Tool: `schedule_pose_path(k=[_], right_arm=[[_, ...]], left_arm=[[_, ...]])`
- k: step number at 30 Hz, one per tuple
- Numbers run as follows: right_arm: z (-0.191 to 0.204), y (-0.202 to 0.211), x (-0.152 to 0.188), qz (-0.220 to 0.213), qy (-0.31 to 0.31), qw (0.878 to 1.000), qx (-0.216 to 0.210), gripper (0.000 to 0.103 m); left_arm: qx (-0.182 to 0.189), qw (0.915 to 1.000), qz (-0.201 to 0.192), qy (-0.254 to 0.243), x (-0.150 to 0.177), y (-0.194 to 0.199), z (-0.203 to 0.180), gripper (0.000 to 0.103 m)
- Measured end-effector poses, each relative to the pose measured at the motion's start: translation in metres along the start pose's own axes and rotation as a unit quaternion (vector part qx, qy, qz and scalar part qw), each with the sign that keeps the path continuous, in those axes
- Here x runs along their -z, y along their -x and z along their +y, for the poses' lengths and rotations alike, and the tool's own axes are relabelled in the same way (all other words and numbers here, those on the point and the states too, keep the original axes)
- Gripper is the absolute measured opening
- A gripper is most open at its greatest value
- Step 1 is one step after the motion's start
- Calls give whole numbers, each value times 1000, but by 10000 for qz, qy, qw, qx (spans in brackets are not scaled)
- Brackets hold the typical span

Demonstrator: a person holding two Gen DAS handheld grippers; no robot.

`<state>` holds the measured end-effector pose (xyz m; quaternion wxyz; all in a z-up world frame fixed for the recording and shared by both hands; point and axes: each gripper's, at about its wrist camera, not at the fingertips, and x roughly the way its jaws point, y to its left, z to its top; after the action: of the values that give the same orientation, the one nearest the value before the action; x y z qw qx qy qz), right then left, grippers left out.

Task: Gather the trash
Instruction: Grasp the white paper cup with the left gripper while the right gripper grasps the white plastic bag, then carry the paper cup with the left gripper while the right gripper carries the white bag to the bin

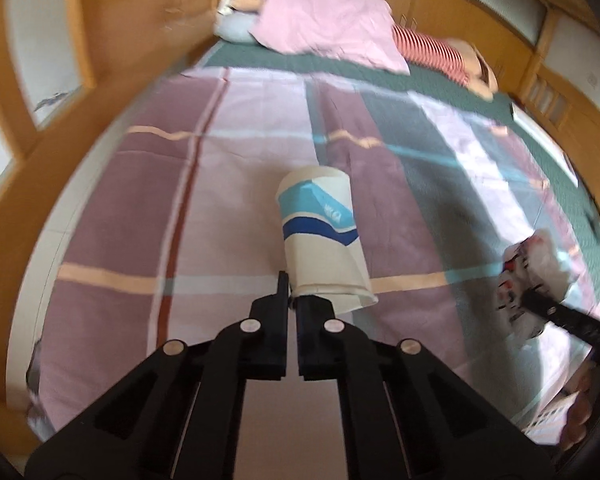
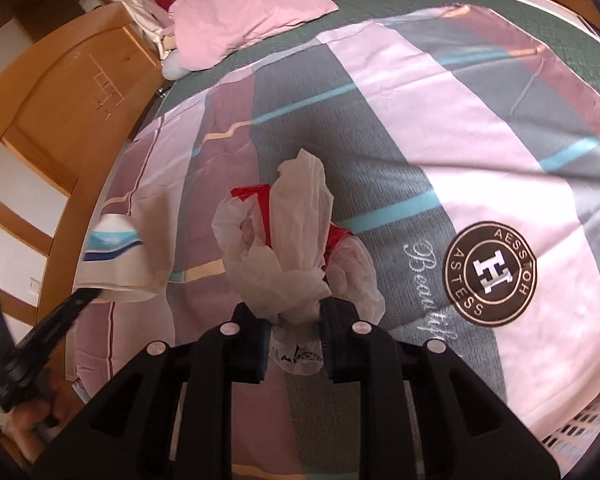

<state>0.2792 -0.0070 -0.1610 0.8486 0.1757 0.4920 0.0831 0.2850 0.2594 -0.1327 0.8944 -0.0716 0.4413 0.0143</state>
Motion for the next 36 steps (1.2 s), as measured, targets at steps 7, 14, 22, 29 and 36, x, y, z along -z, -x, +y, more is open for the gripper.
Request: schedule_pose_path(k=[7,14,22,29,36], right_arm=[[-4,-5,3,149,-20,9999,-59,22],[2,-4,5,162,85,9998,-35,22],[2,0,4,33,90,10000,-24,22],[3,31,18,-518,166,9984,-161,22],[-1,82,30,-1535,198,9868,-483,22]], left_arm=[[73,9989,-389,235,32,41,-17,4],[90,9973,409,597,47,11,-10,4],[533,9923,61,1117,42,29,9,4],[525,9938,-908,378,32,64,-27,4],[319,9834,-1721,-484,40,102,-69,4]])
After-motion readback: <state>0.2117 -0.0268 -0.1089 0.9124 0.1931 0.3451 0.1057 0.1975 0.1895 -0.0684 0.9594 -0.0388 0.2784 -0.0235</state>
